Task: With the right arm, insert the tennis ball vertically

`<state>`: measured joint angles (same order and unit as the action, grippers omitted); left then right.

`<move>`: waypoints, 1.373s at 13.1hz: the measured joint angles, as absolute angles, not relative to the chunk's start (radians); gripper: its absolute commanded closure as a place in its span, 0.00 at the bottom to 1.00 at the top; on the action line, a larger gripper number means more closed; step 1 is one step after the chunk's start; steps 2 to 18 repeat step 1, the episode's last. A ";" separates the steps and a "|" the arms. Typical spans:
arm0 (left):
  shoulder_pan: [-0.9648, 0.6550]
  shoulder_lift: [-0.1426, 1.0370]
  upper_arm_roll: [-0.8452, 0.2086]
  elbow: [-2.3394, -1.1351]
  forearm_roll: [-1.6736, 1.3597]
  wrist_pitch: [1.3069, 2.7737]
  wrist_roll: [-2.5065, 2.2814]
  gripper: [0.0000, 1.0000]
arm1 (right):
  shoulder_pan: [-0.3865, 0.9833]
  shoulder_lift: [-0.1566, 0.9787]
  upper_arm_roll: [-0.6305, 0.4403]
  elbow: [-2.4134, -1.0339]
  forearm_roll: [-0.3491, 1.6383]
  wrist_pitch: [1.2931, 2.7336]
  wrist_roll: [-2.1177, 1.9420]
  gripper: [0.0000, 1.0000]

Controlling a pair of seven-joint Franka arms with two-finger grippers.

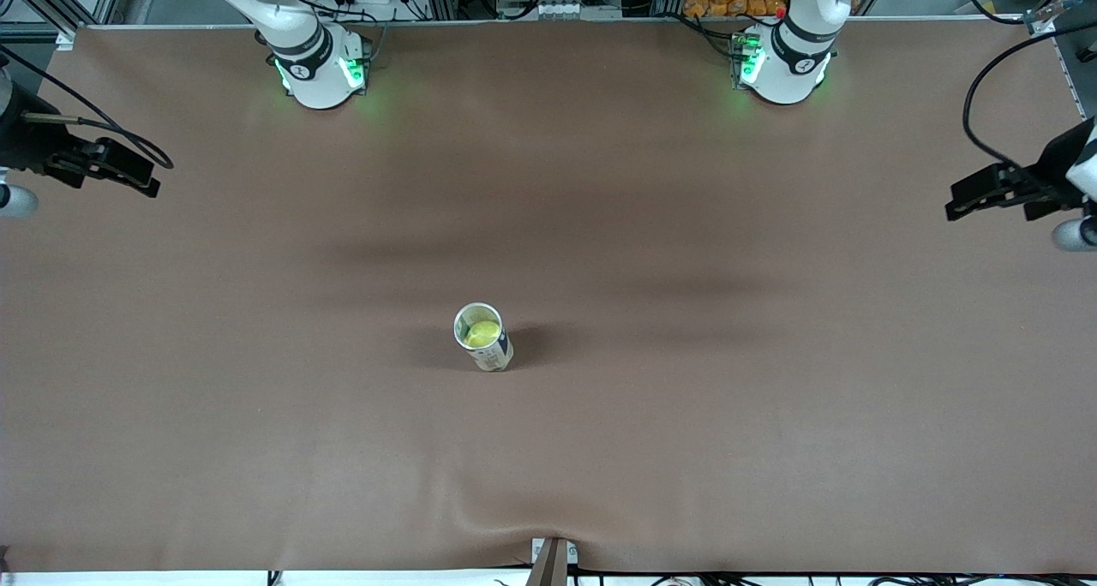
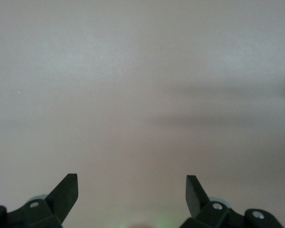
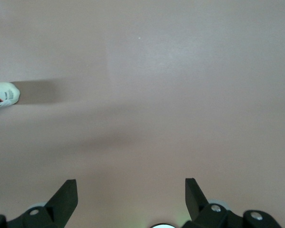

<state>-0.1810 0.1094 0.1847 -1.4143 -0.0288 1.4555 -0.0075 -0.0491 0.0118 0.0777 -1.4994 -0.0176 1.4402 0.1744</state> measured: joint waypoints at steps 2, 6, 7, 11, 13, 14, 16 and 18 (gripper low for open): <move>-0.190 0.103 0.201 -1.414 -0.029 1.449 -0.008 0.00 | -0.054 0.012 0.077 -1.496 -0.020 1.440 0.175 0.00; -0.190 0.103 0.201 -1.414 -0.029 1.449 -0.008 0.00 | -0.054 0.012 0.077 -1.496 -0.020 1.440 0.175 0.00; -0.190 0.103 0.201 -1.414 -0.029 1.449 -0.008 0.00 | -0.054 0.012 0.077 -1.496 -0.020 1.440 0.175 0.00; -0.190 0.103 0.201 -1.414 -0.029 1.449 -0.008 0.00 | -0.054 0.012 0.077 -1.496 -0.020 1.440 0.175 0.00; -0.190 0.103 0.201 -1.414 -0.029 1.449 -0.008 0.00 | -0.054 0.012 0.077 -1.496 -0.020 1.440 0.175 0.00; -0.190 0.103 0.201 -1.414 -0.029 1.449 -0.008 0.00 | -0.054 0.012 0.077 -1.496 -0.020 1.440 0.175 0.00; -0.190 0.103 0.201 -1.414 -0.029 1.449 -0.008 0.00 | -0.054 0.012 0.077 -1.496 -0.020 1.440 0.175 0.00; -0.190 0.103 0.201 -1.414 -0.029 1.449 -0.008 0.00 | -0.054 0.012 0.077 -1.496 -0.020 1.440 0.175 0.00</move>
